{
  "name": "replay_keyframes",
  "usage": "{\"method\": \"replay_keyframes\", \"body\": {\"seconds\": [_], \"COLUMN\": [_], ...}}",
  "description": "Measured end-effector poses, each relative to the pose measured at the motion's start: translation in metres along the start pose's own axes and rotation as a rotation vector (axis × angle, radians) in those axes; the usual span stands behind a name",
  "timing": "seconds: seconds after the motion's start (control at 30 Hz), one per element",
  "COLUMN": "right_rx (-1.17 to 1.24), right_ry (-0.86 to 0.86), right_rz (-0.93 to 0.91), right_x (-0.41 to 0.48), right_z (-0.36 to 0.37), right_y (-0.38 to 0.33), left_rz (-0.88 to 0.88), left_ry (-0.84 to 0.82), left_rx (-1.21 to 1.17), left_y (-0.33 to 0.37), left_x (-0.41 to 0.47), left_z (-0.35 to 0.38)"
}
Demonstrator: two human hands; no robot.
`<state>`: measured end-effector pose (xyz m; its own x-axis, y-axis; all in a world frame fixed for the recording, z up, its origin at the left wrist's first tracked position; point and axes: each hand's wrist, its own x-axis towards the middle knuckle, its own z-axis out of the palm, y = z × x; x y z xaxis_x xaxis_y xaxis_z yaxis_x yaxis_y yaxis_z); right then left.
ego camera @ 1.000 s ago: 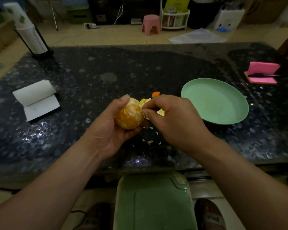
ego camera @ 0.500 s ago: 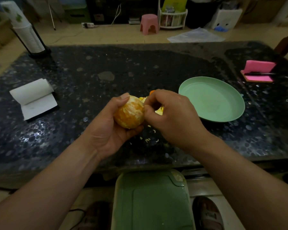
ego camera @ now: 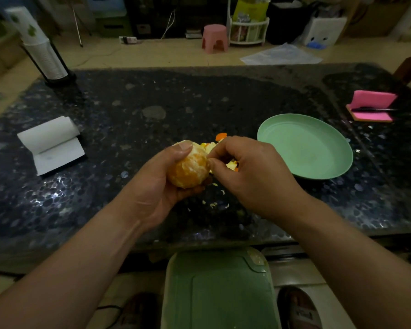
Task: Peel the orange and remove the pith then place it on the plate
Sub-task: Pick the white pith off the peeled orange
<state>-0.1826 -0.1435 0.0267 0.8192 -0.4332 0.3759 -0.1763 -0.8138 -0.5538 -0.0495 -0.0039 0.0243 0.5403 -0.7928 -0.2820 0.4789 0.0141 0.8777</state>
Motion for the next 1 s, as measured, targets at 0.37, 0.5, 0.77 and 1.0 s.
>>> {"method": "replay_keyframes", "body": {"seconds": [0.37,0.5,0.77,1.0], "right_rx": [0.023,0.094,0.174,0.107], "right_ry": [0.049,0.027,0.058,-0.010], "right_rz": [-0.002,-0.007,0.014,0.134], "right_x": [-0.001,-0.001,0.000,0.001], "right_z": [0.000,-0.001,-0.004,0.006], "right_y": [0.000,0.002,0.007,0.015], "left_rz": [0.018,0.011,-0.024,-0.033], "left_ry": [-0.032,-0.053,-0.093,-0.090], "left_rx": [0.030,0.014,-0.069,-0.203], "left_y": [-0.003,-0.002,0.004,0.006], "left_x": [0.000,-0.001,-0.006,-0.005], "left_z": [0.001,0.000,-0.003,-0.006]}}
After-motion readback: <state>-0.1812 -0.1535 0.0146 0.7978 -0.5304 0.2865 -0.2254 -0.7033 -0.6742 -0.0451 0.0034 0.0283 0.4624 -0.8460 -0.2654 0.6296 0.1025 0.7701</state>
